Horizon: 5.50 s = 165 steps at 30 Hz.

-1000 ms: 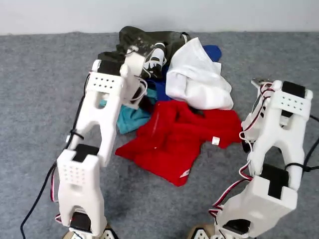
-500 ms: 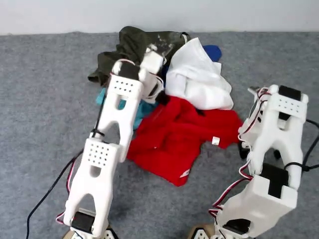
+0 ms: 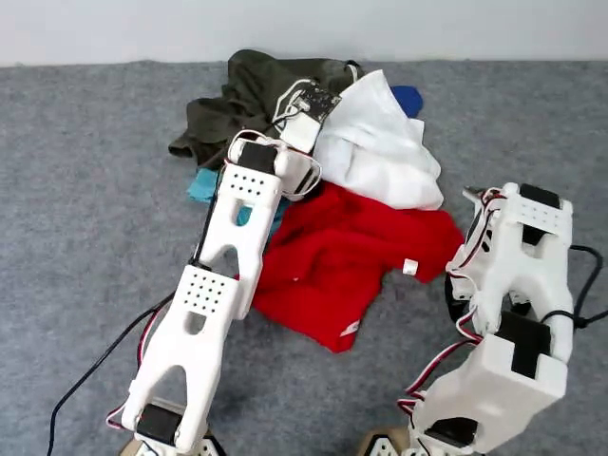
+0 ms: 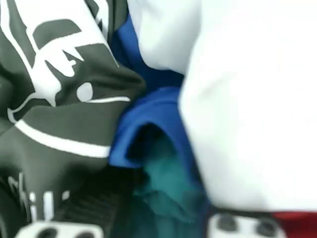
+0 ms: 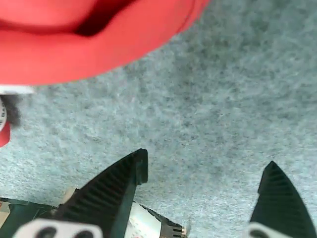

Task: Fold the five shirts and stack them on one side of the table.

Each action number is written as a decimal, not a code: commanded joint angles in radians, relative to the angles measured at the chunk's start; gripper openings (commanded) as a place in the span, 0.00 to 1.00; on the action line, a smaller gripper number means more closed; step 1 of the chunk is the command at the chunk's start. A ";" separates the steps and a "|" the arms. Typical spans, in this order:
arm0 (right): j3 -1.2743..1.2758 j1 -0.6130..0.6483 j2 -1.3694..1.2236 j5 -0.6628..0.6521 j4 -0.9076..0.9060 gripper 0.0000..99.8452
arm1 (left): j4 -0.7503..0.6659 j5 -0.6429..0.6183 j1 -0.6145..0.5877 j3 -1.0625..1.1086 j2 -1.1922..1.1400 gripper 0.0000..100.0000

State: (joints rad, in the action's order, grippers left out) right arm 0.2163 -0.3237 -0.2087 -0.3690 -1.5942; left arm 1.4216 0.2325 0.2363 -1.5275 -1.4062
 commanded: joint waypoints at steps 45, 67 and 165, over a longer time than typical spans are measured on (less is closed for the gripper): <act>0.000 -0.008 0.005 0.011 0.001 0.36 | 0.336 -0.049 -1.249 0.526 0.497 0.01; 0.000 -0.013 0.005 0.011 0.004 0.36 | 0.330 0.247 -0.651 1.477 1.448 0.23; 0.026 -0.013 0.005 0.009 0.008 0.36 | -0.827 -0.252 -0.387 0.071 -0.063 0.02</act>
State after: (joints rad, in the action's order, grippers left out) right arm 0.2409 -0.3237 -0.2087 -0.3690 -1.5942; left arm 0.6605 -0.0115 -0.1458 -1.4400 -1.4906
